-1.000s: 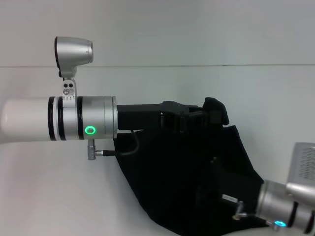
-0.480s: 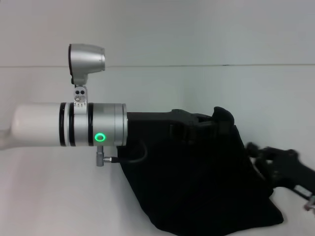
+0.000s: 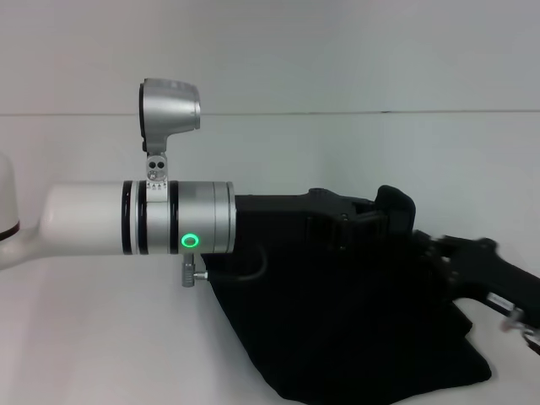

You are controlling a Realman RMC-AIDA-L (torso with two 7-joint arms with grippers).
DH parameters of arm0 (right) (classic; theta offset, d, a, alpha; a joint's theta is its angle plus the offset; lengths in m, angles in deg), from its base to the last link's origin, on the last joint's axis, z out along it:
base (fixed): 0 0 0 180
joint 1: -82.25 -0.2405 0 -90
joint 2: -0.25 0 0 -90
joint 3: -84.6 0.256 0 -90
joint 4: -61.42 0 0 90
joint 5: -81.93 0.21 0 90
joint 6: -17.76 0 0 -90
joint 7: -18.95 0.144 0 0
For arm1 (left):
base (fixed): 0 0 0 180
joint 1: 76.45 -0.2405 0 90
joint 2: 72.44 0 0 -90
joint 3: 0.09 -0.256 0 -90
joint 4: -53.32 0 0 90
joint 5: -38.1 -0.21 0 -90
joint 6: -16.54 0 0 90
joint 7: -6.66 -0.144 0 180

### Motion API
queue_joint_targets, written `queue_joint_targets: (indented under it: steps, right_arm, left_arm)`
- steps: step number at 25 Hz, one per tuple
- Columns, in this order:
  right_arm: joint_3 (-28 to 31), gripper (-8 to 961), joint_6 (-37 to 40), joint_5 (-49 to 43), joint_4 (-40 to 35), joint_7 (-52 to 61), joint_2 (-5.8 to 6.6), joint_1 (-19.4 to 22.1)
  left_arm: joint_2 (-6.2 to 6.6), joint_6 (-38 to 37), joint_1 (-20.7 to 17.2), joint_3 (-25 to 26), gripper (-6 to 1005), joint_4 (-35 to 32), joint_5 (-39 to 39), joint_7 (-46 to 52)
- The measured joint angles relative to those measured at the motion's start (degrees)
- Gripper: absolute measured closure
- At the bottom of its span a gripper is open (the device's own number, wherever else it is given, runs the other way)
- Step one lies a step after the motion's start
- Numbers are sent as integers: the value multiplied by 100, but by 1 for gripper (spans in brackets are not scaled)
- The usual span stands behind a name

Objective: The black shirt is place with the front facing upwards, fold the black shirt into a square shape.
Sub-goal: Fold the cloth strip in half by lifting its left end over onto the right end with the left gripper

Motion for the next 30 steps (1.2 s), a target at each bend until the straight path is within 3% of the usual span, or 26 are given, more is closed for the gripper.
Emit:
queue_joint_targets:
  steps: [5,14,19,30]
  right_arm:
    - [-490,937,-724,0,114,129,-30,-495]
    - [-507,936,-1148,43,118,3,-29,-1119]
    - [-477,935,-1139,128,122,-12,-32,-1125]
    - [-465,934,-883,370,116,-23,-22,-778]
  left_arm:
    - [4,-48,-33,4,810,-13,46,-15]
    - [2,-217,-45,-362,795,37,80,-41]
    - [-17,262,11,-887,787,372,92,-132]
    - [-22,749,425,-1026,769,1248,213,-809]
